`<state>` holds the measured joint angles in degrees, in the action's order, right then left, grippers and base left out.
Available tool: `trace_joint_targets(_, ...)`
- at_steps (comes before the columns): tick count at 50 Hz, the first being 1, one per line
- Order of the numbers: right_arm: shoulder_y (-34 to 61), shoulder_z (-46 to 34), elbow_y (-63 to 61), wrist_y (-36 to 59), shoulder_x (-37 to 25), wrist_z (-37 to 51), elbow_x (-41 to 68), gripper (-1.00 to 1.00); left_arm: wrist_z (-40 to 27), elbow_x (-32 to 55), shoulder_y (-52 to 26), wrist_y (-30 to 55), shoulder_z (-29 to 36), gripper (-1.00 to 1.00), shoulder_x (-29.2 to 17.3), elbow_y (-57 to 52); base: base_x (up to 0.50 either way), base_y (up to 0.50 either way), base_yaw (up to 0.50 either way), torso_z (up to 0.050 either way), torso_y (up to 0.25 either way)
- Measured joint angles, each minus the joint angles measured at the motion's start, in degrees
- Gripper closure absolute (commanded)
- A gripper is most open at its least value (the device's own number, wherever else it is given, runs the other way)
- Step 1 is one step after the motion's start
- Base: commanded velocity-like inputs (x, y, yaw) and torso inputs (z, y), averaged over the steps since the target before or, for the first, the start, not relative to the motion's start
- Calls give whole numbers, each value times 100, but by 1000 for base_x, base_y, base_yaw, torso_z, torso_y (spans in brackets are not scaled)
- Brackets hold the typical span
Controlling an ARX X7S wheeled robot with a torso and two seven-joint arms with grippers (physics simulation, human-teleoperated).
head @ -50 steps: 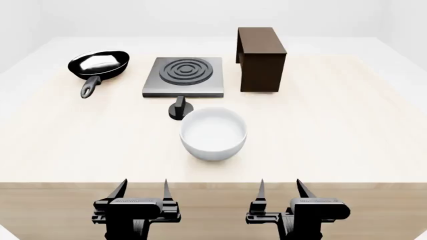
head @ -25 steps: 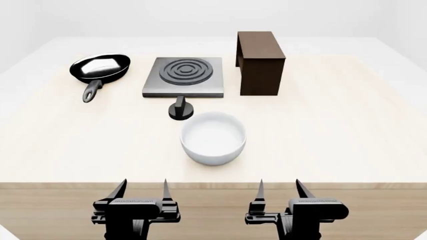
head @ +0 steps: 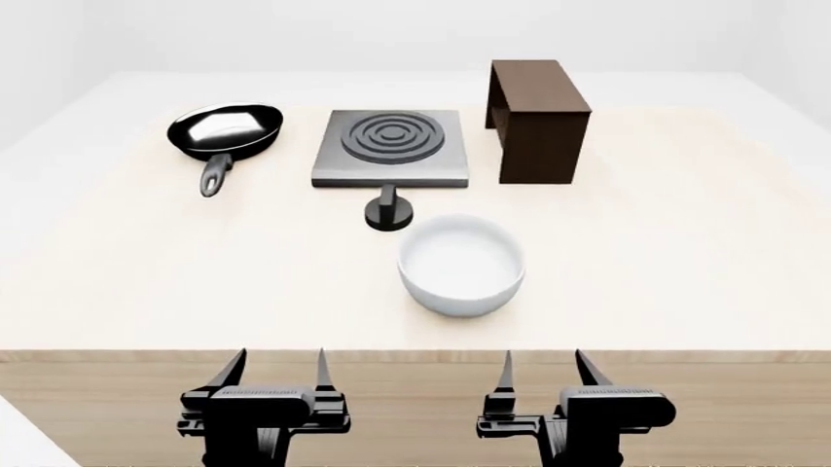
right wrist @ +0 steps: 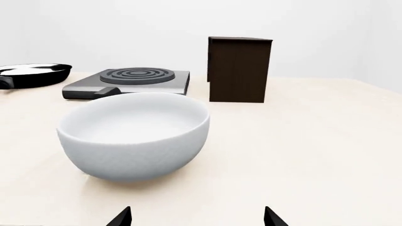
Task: Turn on the stove.
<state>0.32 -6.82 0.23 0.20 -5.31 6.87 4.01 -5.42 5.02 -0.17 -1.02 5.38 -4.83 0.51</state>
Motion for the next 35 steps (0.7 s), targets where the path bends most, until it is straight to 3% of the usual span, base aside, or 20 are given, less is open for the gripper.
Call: trace_joint_targets(35, 21, -235, 68, -56, -161, 225, 189, -100, -229, 198, -11, -57, 212, -100, -207, 43, -60, 499, 0, 0, 0)
